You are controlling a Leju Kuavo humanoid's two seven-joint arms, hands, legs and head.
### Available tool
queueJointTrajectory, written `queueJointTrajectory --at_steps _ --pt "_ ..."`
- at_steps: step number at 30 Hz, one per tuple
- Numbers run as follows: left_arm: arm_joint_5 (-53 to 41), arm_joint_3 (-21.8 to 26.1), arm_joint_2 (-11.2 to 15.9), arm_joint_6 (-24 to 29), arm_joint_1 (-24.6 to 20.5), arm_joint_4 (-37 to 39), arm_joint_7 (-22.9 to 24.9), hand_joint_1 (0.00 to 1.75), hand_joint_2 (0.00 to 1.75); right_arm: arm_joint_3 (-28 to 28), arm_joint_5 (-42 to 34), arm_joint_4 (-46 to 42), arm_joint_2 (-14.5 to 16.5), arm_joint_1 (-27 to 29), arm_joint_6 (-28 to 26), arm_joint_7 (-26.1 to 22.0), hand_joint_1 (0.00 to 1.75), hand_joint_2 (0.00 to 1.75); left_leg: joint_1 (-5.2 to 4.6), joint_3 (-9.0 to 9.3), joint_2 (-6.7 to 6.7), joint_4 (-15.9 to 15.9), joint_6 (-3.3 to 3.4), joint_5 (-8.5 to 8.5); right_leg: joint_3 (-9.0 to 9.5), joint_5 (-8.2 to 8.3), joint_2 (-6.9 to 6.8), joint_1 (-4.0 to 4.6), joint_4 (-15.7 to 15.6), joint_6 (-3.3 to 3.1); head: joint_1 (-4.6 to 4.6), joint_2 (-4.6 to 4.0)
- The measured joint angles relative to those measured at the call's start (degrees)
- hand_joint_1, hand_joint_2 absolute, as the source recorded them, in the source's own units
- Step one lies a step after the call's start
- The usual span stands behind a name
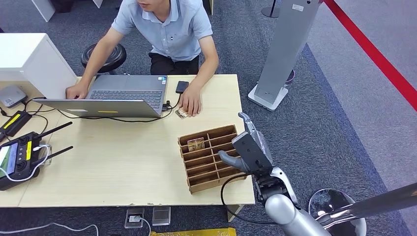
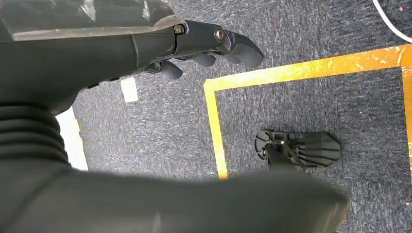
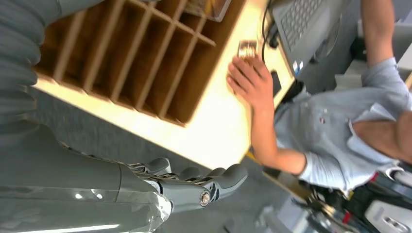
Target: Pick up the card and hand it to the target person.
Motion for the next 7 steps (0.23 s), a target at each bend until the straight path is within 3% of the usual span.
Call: queueJointTrajectory --at_steps 7 --pt "0.00 0.00 0.00 -0.13 0.02 -0.01 -0.36 0.00 0.00 -2.26 -10.02 -3.76 -2.16 6.60 3.18 -4.91 0.00 1.75 0.00 -0.01 0.00 0.00 0.00 0.00 -0.01 0.00 0.00 0.00 0.00 0.00 -0.05 0.00"
